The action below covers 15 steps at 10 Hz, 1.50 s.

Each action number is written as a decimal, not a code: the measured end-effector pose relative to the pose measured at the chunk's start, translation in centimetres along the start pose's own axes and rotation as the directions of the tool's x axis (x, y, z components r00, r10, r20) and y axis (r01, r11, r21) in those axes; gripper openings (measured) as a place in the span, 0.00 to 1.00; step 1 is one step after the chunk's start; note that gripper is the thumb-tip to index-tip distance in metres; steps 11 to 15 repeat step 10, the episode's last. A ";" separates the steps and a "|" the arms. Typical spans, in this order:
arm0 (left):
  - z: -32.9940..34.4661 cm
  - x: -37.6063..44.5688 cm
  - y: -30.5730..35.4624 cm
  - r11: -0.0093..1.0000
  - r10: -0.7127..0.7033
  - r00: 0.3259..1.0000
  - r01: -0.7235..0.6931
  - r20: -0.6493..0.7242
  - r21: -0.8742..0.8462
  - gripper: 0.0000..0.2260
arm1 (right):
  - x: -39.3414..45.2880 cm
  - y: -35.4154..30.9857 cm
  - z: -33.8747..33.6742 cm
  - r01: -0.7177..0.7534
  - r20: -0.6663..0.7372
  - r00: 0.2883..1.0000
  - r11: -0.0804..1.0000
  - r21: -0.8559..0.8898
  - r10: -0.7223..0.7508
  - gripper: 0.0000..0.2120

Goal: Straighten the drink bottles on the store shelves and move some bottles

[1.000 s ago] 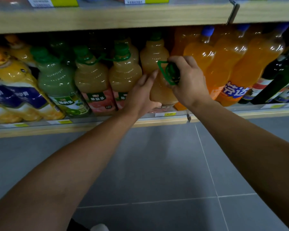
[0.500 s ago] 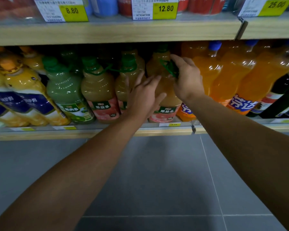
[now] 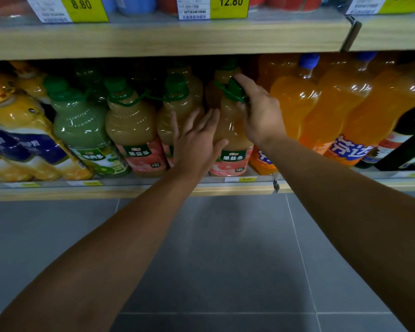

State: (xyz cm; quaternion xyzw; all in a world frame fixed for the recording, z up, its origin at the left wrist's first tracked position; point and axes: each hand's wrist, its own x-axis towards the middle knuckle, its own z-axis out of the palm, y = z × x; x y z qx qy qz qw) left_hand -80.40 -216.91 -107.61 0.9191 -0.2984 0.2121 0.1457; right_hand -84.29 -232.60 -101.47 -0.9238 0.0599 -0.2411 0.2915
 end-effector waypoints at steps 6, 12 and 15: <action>-0.5 -0.1 0.6 0.999 -0.032 0.998 0.031 0.053 0.020 0.30 | -0.4 -0.6 0.4 -0.081 0.018 0.997 0.994 0.071 0.079 0.30; -7.6 -1.3 0.9 0.985 -0.086 0.913 0.137 0.399 -0.101 0.38 | -5.8 -3.7 -5.2 -0.166 0.211 0.958 0.975 -0.149 0.196 0.38; -7.6 -1.3 0.9 0.985 -0.086 0.913 0.137 0.399 -0.101 0.38 | -5.8 -3.7 -5.2 -0.166 0.211 0.958 0.975 -0.149 0.196 0.38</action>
